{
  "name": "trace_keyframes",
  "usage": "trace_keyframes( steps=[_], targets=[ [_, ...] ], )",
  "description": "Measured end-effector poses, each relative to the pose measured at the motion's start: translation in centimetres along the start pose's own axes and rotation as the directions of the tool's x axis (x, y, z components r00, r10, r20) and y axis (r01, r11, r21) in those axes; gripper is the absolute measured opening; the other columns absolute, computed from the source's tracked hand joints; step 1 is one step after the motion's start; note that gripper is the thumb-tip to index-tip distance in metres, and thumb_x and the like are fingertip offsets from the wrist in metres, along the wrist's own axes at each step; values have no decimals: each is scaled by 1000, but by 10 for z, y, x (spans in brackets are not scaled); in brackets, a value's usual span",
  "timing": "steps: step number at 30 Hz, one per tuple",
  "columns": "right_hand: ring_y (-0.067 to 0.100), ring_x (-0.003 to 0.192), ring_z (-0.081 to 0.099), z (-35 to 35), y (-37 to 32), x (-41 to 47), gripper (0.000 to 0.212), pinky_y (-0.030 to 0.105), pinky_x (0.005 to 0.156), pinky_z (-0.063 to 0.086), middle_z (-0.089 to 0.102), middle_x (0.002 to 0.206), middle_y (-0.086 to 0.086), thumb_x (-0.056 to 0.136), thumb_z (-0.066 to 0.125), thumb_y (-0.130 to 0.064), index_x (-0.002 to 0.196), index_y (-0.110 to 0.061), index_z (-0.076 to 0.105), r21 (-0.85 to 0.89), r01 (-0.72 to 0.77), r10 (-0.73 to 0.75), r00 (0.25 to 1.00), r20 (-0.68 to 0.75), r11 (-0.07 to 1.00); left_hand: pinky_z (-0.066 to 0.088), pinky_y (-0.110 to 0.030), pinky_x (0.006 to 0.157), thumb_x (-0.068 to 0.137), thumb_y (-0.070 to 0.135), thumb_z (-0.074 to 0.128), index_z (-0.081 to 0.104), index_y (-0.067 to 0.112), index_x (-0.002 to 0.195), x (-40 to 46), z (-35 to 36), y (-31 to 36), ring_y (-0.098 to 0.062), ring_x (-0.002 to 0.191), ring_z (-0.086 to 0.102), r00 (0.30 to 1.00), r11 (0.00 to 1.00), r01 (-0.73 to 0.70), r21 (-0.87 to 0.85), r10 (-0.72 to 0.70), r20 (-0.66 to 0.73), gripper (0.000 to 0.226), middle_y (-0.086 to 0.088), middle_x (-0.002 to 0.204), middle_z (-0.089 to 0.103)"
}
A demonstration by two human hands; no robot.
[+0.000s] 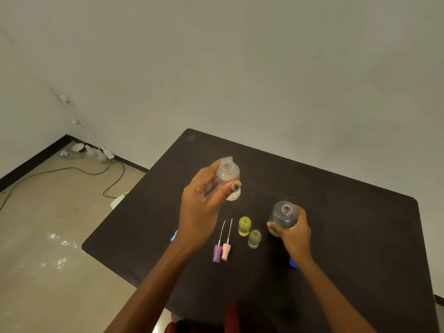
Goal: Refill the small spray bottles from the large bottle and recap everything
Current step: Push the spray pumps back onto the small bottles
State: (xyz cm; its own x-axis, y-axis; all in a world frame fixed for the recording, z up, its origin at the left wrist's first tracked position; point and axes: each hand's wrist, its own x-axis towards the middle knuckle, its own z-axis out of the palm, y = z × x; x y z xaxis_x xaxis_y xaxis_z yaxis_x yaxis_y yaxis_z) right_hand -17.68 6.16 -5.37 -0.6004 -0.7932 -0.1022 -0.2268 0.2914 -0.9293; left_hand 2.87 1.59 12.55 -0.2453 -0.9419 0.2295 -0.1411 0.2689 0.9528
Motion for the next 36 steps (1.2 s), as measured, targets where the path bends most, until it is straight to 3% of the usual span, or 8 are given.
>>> trace_keyframes(
  steps=[4,7,13,18,21,29,33,36],
  targets=[
    [21,117,48,0,1,2,92,31,95,41,47,133,5,61,86,-11,136,-20,33,2,-22,22,999,25,1000,45,-6,82,76,35,61,49,41,113,1,-2,-2,8,103,59,1000,1000,1,19,-1,0,40,20,109,59],
    [14,114,44,-2,0,3,99,30,95,40,43,129,-3,60,87,-17,139,-22,28,11,-38,37,996,77,999,45,-6,83,76,34,61,51,38,115,0,-5,-3,6,103,59,1000,1000,-3,9,3,2,41,18,108,60],
    [15,131,34,-13,-6,-1,77,30,102,32,34,144,-4,81,71,-25,144,-23,26,130,-43,36,998,52,991,44,-4,80,76,30,62,52,36,114,-4,-16,-5,9,101,59,1000,1000,-10,-20,10,-8,39,15,107,61],
    [18,129,41,-17,-37,-5,54,36,107,35,45,137,4,85,61,-34,133,-14,44,12,230,-220,943,-251,973,43,-2,78,78,27,62,51,32,116,-7,-29,-9,14,99,58,1000,1000,-4,-10,4,-31,40,18,107,60],
    [21,121,48,0,-68,-11,48,32,102,39,53,127,7,82,54,-36,122,-10,53,-85,433,-440,858,-266,897,43,-2,79,77,30,62,52,31,118,-9,-39,-10,9,103,58,999,1000,-7,-14,6,-40,42,15,110,61],
    [18,120,49,101,-99,-40,30,29,100,34,58,119,3,84,56,-22,113,-15,59,-281,677,-655,733,183,680,44,-4,79,78,30,62,53,35,116,-10,-78,-9,5,105,59,998,1000,3,-23,-4,-69,40,14,112,62],
    [21,100,59,151,-92,-55,25,34,85,49,64,103,4,78,61,-6,102,-13,64,-331,781,-566,616,548,530,46,-6,82,78,30,65,54,29,121,-6,-104,-14,-1,109,60,995,1000,20,-15,-22,-100,44,10,115,62],
    [27,93,65,182,-75,-63,32,37,77,54,69,99,8,74,49,-7,99,-9,69,-276,852,-479,487,730,445,46,-8,87,79,32,66,54,24,125,-3,-124,-19,-9,113,59,992,999,42,12,-40,-122,48,2,122,62]
  ],
)
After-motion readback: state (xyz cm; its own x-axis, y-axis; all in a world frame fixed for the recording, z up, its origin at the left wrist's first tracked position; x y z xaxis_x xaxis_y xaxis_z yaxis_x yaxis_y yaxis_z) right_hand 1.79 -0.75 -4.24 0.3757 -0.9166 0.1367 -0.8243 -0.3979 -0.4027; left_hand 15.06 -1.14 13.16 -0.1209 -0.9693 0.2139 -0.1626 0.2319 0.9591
